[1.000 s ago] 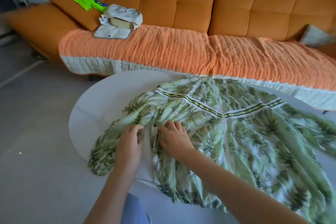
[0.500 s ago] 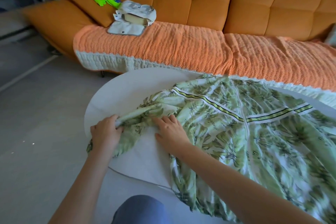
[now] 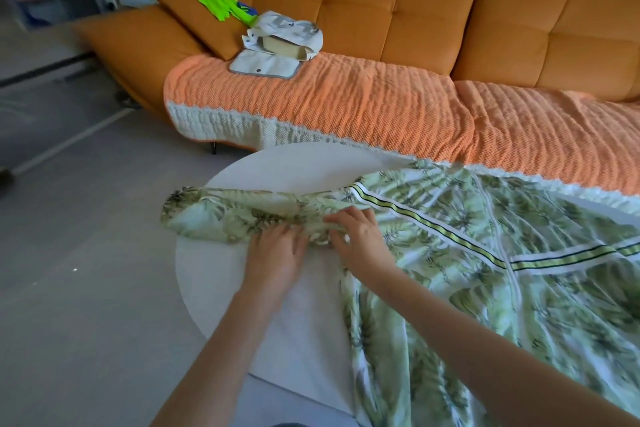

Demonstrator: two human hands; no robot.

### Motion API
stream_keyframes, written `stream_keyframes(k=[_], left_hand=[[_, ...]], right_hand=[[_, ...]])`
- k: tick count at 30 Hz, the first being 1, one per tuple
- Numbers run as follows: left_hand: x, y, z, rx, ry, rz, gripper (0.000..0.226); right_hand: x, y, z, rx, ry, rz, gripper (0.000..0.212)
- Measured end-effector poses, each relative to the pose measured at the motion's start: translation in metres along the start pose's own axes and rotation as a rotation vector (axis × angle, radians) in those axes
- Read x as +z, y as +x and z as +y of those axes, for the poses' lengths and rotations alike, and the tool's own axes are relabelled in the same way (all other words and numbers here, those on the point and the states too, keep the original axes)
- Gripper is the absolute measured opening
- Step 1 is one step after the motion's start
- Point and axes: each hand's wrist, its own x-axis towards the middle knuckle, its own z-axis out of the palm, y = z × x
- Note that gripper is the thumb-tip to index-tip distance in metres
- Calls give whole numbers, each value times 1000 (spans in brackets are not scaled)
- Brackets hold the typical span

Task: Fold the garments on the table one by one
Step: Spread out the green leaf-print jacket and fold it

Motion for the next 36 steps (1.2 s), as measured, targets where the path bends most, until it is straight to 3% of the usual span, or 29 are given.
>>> stream_keyframes(k=[2, 4, 11, 16, 19, 23, 27, 32, 36], left_hand=[[20, -20, 0, -18, 68, -14, 40], [25, -34, -2, -80, 43, 85, 37], [21, -36, 1, -250, 12, 263, 41], [27, -32, -1, -291, 57, 298, 39], [34, -32, -4, -339, 90, 291, 39], [38, -29, -6, -394, 64, 272, 46], [39, -29, -5, -408, 42, 258, 57], [38, -28, -5, -430, 51, 225, 69], [40, -28, -4, -433, 78, 176, 73]], right_hand=[[-2, 22, 2, 32, 20, 25, 28], [-2, 46, 5, 77, 1, -12, 32], [10, 110, 22, 177, -217, -347, 34], [20, 126, 26, 224, -85, 10, 19], [32, 121, 33, 180, -104, -139, 36], [18, 100, 30, 105, 147, -178, 44], [-3, 49, 33, -19, -24, -178, 42], [10, -11, 39, -99, -282, -493, 77], [23, -2, 26, -86, -335, -478, 78]])
